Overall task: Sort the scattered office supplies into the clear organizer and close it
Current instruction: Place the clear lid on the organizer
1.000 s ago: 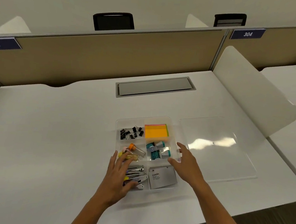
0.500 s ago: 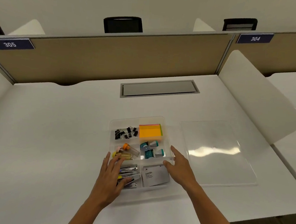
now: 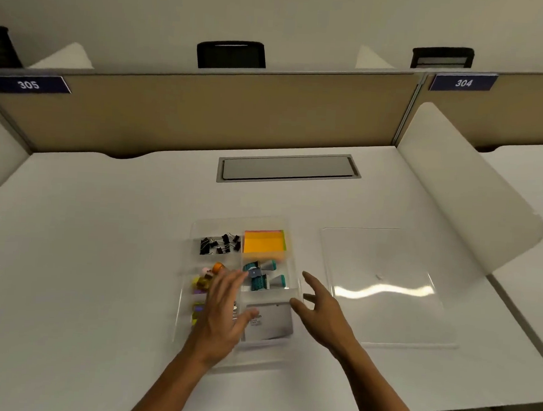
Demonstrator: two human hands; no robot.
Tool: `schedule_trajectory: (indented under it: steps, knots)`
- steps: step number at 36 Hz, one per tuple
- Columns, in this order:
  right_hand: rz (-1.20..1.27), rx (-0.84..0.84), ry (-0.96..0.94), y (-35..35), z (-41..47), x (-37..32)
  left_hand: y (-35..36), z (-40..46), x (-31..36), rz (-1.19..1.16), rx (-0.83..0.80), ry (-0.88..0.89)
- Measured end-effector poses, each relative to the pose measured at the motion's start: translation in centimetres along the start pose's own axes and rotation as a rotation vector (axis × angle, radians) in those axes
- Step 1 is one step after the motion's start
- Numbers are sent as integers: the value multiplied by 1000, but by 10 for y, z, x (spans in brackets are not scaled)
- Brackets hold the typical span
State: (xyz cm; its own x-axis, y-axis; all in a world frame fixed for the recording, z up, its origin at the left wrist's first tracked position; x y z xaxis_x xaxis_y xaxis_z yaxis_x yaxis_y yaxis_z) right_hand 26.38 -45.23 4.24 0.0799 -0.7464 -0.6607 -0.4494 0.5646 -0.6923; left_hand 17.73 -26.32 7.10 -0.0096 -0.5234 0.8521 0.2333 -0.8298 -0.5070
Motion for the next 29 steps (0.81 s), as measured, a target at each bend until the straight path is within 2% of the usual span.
schedule_trajectory:
  steps: [10,16,24,29]
  knots:
    - [-17,139,31,-56,-11,43,74,32,63,-143,-129,38]
    - [17,249,101,-103,-19,89,125,46,96,-139,-205,64]
    - [-46,364,254,-152,-30,160,186,62,80,-212,-318,-242]
    - [-146,307,374,-148,-32,196,209,57,59,-320,-293,-454]
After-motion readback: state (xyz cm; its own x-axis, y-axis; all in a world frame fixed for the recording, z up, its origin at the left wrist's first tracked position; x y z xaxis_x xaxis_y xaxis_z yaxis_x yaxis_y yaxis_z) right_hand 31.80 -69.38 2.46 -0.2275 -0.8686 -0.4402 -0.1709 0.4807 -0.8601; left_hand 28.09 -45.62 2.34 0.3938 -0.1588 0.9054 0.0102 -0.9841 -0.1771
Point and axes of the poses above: each hand's wrist, its own z-axis towards the middle knuckle, its own y-axis out of the palm, x = y × z, the point moved 9 cm from there along z, towards the middle knuckle, and after that the axes turned 15 degrees about -z, right-handed, at the moved point
